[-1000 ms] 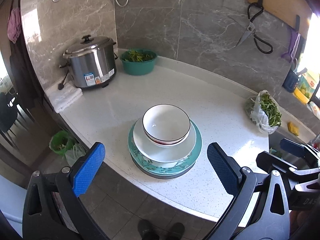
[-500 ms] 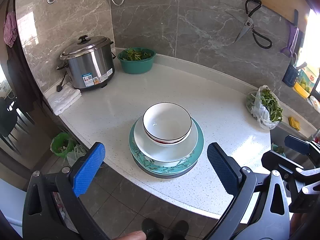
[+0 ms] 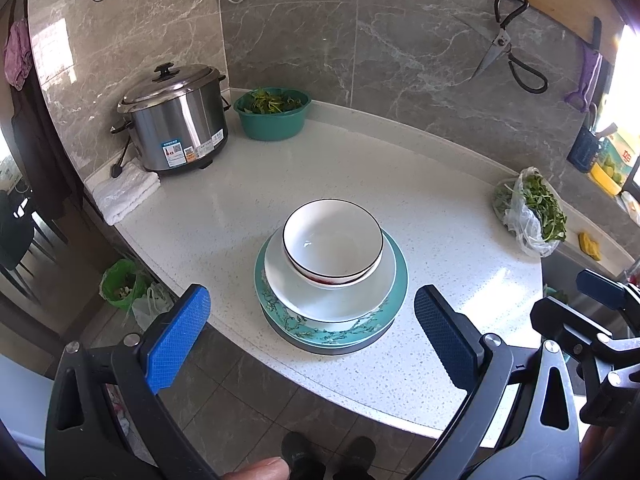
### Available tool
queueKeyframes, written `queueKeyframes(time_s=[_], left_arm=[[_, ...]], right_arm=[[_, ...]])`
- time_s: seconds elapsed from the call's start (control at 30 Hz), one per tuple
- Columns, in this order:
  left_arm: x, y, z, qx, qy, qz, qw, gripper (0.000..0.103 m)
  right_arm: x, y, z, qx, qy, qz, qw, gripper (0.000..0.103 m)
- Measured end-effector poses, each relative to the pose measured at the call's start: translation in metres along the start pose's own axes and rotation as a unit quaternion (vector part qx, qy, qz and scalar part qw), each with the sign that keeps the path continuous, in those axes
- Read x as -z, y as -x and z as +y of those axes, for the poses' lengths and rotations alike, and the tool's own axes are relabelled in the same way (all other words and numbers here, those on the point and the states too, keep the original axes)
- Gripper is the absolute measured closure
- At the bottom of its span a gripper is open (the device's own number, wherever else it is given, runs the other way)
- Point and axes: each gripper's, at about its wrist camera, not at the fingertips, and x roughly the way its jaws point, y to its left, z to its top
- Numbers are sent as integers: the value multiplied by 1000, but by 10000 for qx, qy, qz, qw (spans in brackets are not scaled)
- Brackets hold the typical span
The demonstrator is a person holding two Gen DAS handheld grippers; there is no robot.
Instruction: Organize plates and bowls
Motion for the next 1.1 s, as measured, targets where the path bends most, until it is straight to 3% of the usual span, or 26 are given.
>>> queueKeyframes(time_s=[0.33,1.1], left_arm=[[-7,-4,-1,-187,49,6,9998,0],[-6,-8,-13,-152,-52,89,9998,0]], right_arm=[[-2,-2,3,542,96,-82,9984,1],[-3,-7,3,621,50,5,9981,1]])
